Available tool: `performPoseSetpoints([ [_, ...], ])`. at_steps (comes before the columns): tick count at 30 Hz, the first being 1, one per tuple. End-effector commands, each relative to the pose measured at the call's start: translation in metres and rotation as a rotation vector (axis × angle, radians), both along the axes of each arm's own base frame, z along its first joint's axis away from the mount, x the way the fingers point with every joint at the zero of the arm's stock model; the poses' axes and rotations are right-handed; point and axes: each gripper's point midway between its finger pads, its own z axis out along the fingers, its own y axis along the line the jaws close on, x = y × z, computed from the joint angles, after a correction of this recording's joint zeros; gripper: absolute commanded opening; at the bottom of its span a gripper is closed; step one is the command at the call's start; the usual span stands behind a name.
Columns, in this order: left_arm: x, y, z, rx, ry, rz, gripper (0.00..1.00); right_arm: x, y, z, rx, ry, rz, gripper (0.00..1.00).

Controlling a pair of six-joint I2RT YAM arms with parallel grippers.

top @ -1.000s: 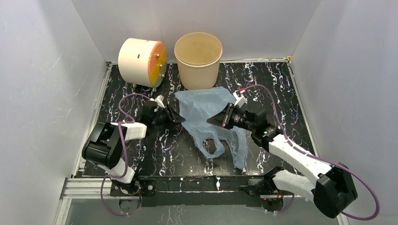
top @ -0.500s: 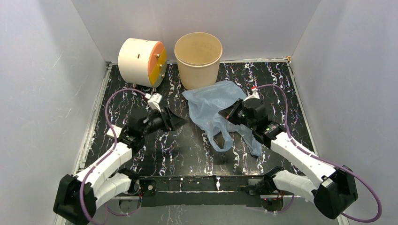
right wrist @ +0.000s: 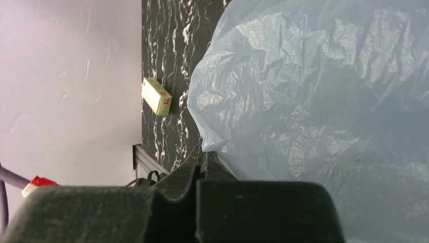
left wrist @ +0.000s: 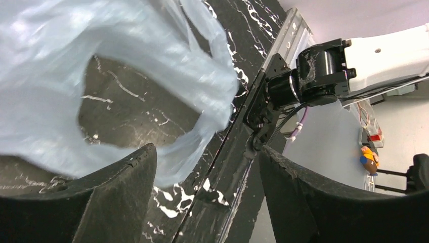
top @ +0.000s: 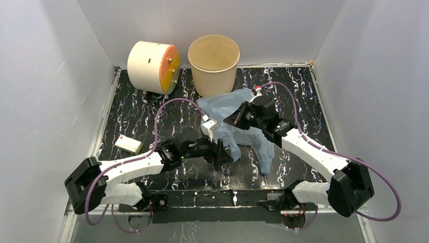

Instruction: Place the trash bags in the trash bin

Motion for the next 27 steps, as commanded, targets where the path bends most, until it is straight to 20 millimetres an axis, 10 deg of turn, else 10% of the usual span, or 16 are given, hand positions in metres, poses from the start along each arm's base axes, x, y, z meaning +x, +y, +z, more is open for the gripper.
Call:
performPoseSetpoints([
  [1, 0.013, -0.024, 0.033, -0.071, -0.134, 0.014, 0.72, -0.006, 0.019, 0.030, 0.062, -0.047, 0.117, 0.00],
  [14, 0.013, -0.028, 0.007, -0.029, -0.090, 0.004, 0.67, -0.002, 0.025, 0.044, 0.068, -0.066, 0.148, 0.00],
  [24, 0.002, -0.034, 0.029, -0.138, -0.090, -0.047, 0.04, -0.001, 0.018, 0.038, 0.036, -0.055, 0.160, 0.00],
  [27, -0.002, -0.032, 0.032, -0.145, -0.095, -0.060, 0.00, 0.001, 0.006, 0.036, 0.007, -0.074, 0.157, 0.07],
])
